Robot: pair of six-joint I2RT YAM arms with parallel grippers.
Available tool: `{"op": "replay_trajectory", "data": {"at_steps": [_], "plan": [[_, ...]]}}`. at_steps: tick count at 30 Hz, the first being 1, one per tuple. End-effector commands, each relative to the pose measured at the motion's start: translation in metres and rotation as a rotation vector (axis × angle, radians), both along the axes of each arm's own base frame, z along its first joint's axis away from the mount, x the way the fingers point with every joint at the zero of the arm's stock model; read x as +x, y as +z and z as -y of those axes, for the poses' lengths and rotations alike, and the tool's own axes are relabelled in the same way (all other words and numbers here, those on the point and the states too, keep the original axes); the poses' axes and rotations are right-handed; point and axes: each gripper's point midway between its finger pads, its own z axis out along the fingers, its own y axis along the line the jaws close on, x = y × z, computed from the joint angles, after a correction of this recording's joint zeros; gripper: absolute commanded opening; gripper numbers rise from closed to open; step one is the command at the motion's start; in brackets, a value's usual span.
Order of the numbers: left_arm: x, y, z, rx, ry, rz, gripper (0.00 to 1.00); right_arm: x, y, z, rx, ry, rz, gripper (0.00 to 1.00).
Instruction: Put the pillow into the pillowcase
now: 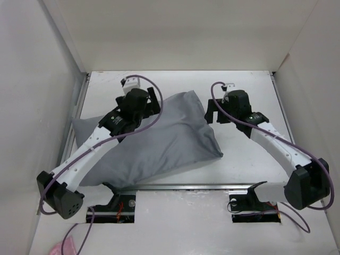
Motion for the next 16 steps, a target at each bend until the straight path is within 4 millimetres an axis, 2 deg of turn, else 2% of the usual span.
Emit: {"op": "replay_trajectory", "data": {"at_steps": [1, 2, 4, 5, 7, 8, 10, 12, 14, 16], "plan": [[-0.017, -0.028, -0.049, -0.029, 0.228, -0.055, 1.00, 0.011, 0.036, -0.020, 0.051, 0.031, 0.138, 1.00], [-0.023, -0.034, -0.061, -0.027, 0.266, -0.064, 1.00, 0.010, 0.040, -0.018, 0.051, 0.023, 0.149, 1.00], [-0.028, -0.029, -0.077, -0.052, 0.308, -0.038, 1.00, 0.012, 0.071, -0.019, 0.115, -0.002, 0.239, 1.00], [-0.031, -0.018, -0.086, -0.087, 0.327, 0.002, 1.00, 0.011, 0.074, -0.019, 0.132, -0.006, 0.256, 1.00], [-0.034, -0.013, -0.090, -0.111, 0.329, 0.022, 1.00, 0.011, 0.091, -0.018, 0.172, -0.023, 0.308, 1.00], [-0.038, -0.006, -0.092, -0.128, 0.328, 0.042, 1.00, 0.010, 0.087, -0.018, 0.169, -0.024, 0.300, 1.00], [-0.038, 0.000, -0.093, -0.135, 0.323, 0.061, 1.00, 0.012, 0.098, -0.013, 0.179, -0.054, 0.330, 1.00], [-0.038, 0.001, -0.095, -0.131, 0.333, 0.065, 1.00, 0.011, 0.099, -0.013, 0.176, -0.054, 0.322, 1.00], [-0.038, 0.009, -0.095, -0.140, 0.332, 0.076, 1.00, 0.014, 0.089, -0.012, 0.159, -0.064, 0.296, 1.00], [-0.038, 0.009, -0.095, -0.140, 0.332, 0.076, 1.00, 0.014, 0.089, -0.012, 0.159, -0.064, 0.296, 1.00]]}}
